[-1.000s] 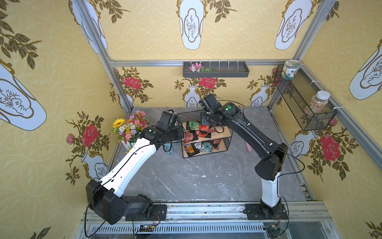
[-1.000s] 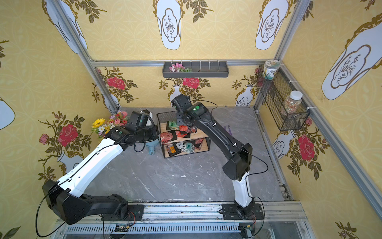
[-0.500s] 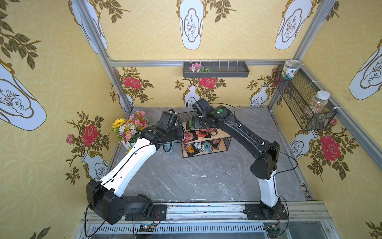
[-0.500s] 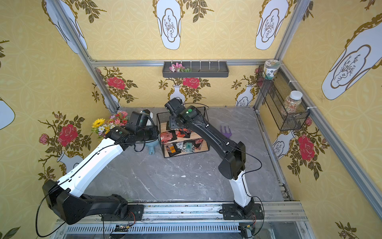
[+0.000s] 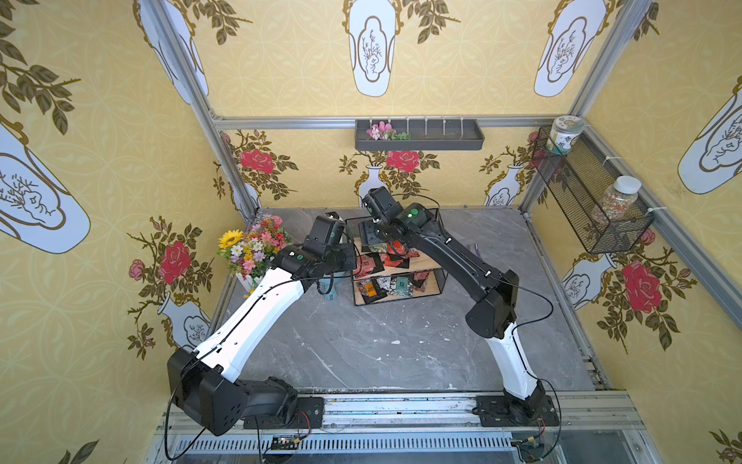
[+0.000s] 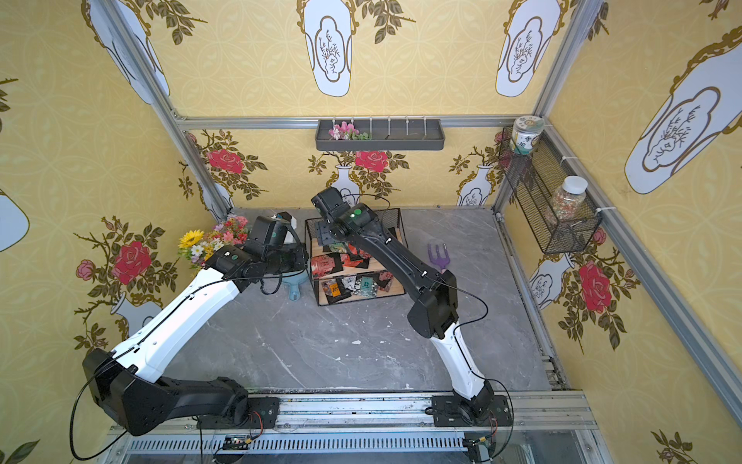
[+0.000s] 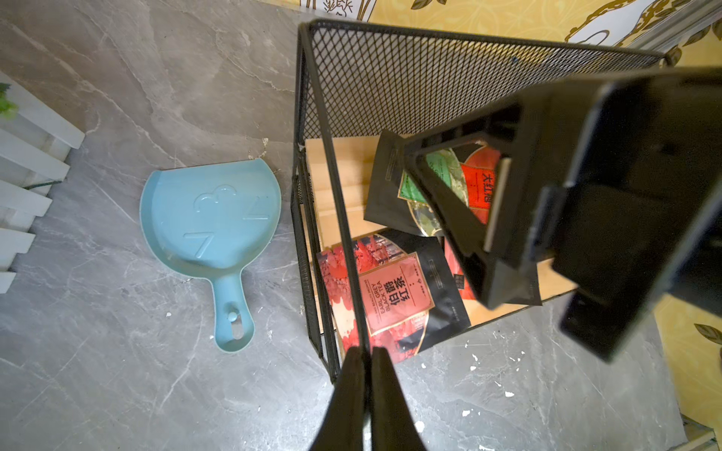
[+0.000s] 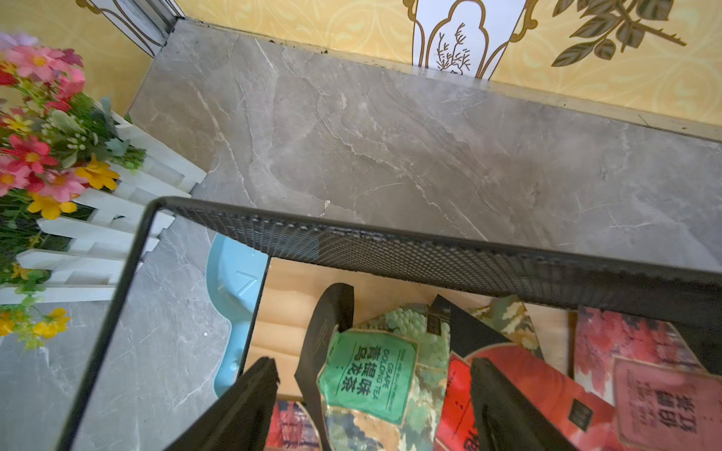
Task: Remove the tea bags from the shelf
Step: Pick up the tea bag from the shelf.
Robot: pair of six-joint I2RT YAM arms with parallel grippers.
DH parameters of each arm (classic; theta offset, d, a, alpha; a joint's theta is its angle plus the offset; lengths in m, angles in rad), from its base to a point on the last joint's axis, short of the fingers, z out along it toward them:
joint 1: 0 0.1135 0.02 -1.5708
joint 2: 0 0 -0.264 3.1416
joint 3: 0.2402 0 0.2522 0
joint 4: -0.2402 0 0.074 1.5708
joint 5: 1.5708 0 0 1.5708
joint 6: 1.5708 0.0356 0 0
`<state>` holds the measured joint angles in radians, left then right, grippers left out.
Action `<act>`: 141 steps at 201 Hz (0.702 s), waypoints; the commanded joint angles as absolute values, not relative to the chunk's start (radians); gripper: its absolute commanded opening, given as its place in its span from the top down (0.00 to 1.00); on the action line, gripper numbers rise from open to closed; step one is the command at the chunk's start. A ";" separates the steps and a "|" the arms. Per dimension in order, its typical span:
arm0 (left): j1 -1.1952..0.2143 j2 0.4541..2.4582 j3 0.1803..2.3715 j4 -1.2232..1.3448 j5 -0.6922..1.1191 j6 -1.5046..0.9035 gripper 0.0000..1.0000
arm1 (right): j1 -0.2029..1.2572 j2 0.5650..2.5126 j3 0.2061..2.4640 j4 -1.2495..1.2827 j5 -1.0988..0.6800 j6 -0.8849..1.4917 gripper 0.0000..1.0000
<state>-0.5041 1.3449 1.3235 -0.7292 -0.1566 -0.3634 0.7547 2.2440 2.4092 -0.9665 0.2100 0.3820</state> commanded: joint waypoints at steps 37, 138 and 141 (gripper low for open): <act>-0.504 1.357 1.322 -0.750 -0.165 -0.324 1.00 | 0.772 2.290 2.446 -0.945 0.258 0.310 0.16; -0.503 1.358 1.321 -0.749 -0.162 -0.327 1.00 | 0.772 2.313 2.390 -0.957 0.270 0.316 0.33; -0.503 1.359 1.321 -0.750 -0.162 -0.327 1.00 | 0.772 2.313 2.388 -0.957 0.270 0.317 0.34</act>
